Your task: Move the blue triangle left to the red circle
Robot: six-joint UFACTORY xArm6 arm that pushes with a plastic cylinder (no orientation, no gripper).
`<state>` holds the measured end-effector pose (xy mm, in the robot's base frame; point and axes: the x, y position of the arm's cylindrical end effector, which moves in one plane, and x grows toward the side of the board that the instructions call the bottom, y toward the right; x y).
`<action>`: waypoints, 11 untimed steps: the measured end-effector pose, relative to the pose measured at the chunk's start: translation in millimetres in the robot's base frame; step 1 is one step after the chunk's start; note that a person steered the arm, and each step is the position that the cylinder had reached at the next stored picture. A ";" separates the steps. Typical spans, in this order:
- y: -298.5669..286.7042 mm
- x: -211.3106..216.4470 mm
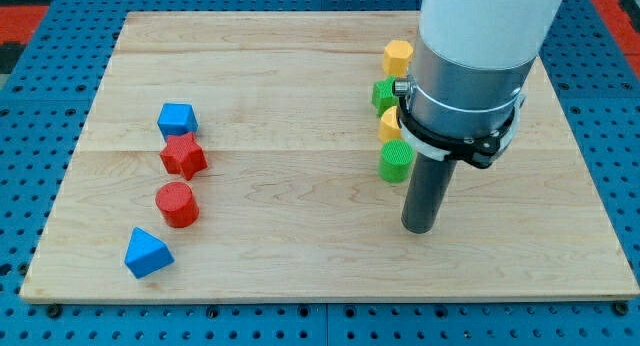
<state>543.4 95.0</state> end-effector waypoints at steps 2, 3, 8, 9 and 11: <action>19.9 12.5; 21.9 20.6; 18.7 -28.0; -80.7 -0.3; -273.5 53.2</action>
